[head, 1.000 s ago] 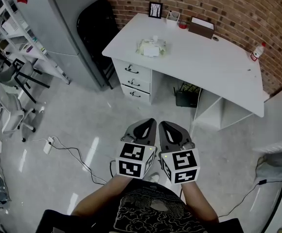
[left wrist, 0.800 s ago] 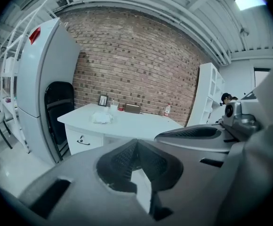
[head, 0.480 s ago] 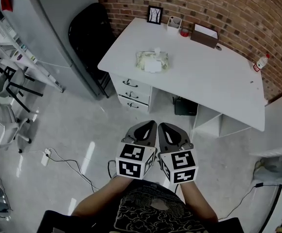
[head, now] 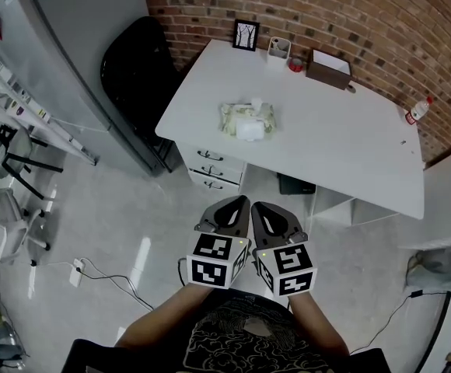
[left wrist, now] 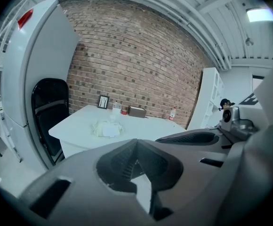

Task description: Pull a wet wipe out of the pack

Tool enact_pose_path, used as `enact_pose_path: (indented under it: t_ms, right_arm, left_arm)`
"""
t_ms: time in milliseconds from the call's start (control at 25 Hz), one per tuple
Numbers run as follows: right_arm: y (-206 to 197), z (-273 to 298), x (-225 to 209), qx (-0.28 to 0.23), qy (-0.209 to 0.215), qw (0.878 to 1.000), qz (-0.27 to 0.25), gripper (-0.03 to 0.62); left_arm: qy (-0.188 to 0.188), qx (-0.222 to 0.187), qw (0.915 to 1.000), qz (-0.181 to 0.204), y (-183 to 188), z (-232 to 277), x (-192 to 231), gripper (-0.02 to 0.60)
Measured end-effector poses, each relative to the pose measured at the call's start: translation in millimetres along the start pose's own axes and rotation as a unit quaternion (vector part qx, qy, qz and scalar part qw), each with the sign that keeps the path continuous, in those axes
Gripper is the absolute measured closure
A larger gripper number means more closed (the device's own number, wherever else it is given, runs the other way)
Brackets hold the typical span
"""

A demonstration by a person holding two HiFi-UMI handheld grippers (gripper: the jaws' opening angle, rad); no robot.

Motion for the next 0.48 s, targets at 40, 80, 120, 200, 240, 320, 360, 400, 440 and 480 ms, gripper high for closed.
enact_pose_path:
  t_ms: [40, 80, 120, 200, 240, 320, 360, 400, 440, 480]
  right_arm:
    - [3, 6, 1, 0.0, -0.003, 1.0, 0.001, 0.576]
    - [6, 11, 2, 0.001, -0.005, 1.0, 0.003, 0.576]
    - [9, 17, 3, 0.001, -0.008, 1.0, 0.004, 0.576]
    - [13, 27, 5, 0.004, -0.012, 1.0, 0.005, 0.576]
    - [14, 32, 6, 0.005, -0.014, 1.0, 0.005, 0.576]
    - [17, 41, 8, 0.007, -0.019, 1.0, 0.006, 0.576]
    - [19, 45, 9, 0.006, -0.022, 1.0, 0.007, 0.576]
    - [21, 48, 9, 0.004, -0.024, 1.0, 0.009, 0.576]
    - [22, 51, 9, 0.003, -0.026, 1.0, 0.011, 0.576]
    - [24, 53, 10, 0.002, -0.027, 1.0, 0.013, 0.574]
  left_arm:
    - [-0.002, 0.0, 1.0, 0.0, 3, 2, 6, 0.569]
    - [-0.005, 0.0, 1.0, 0.001, 6, 4, 13, 0.569]
    - [-0.008, 0.0, 1.0, 0.001, 9, 6, 18, 0.569]
    - [-0.014, 0.001, 0.9999, 0.001, 12, 10, 29, 0.569]
    - [-0.016, 0.001, 0.9999, 0.0, 13, 12, 35, 0.569]
    - [-0.021, 0.001, 0.9998, -0.003, 16, 15, 44, 0.569]
    - [-0.024, 0.001, 0.9997, -0.004, 17, 17, 49, 0.569]
    - [-0.026, 0.0, 0.9997, -0.005, 18, 18, 53, 0.569]
    - [-0.027, 0.0, 0.9996, -0.006, 19, 18, 57, 0.569]
    - [-0.029, 0.0, 0.9995, -0.007, 19, 19, 60, 0.569]
Point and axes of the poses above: the fingertips, and each gripper's own axes: z forward along the fingers, x to its left, y out of its top, the point moved 4 cm from there along -z, backward along the fingers
